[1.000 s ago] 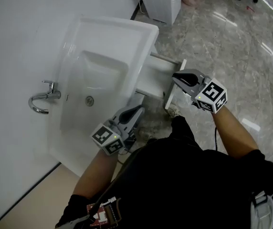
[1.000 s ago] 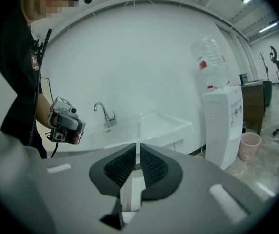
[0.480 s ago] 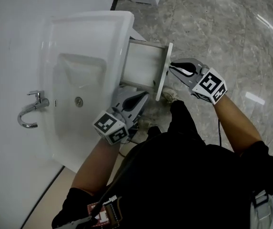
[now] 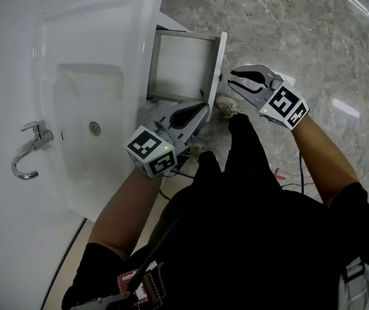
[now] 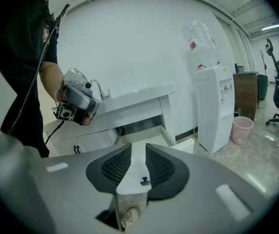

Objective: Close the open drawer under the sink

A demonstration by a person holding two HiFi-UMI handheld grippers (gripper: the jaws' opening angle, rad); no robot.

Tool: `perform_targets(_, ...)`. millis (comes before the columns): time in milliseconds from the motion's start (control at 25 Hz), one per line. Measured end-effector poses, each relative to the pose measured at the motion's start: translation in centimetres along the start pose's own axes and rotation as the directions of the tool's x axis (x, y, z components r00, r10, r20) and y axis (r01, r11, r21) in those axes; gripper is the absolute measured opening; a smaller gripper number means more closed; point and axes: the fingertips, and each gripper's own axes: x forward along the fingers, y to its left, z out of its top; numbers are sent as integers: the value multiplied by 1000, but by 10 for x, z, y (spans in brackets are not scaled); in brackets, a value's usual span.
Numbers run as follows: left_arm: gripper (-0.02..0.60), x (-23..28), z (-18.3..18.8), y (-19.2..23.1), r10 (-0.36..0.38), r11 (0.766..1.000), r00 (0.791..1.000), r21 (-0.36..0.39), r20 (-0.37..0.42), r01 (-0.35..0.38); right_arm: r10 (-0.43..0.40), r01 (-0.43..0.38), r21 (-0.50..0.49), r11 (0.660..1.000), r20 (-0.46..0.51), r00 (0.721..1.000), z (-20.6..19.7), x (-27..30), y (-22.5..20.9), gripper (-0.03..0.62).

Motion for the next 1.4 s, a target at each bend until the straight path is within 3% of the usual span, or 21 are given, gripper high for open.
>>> perform_targets(280,0,20,-25,13,-10,1000,998,-16,-55,10,16,-17,-28,999,-69,998,-47,22,-5,98)
perform_targets(720,0,34,-53,43,-4,999,998,-37,-64,2,8,-22,-68,997,-200,980,-122,77,-14,181)
perform_targets(1080,0,28,-66,56,12,997,999,-81,-43,-16,-34,-29,-197,980,-308,951,-156,108,-25,179)
perform_targets(1400,0,20,-63,63,37,994,999,-101,-18,-39,-24,-46,-206,977,-325,946,-159,116,-26,141)
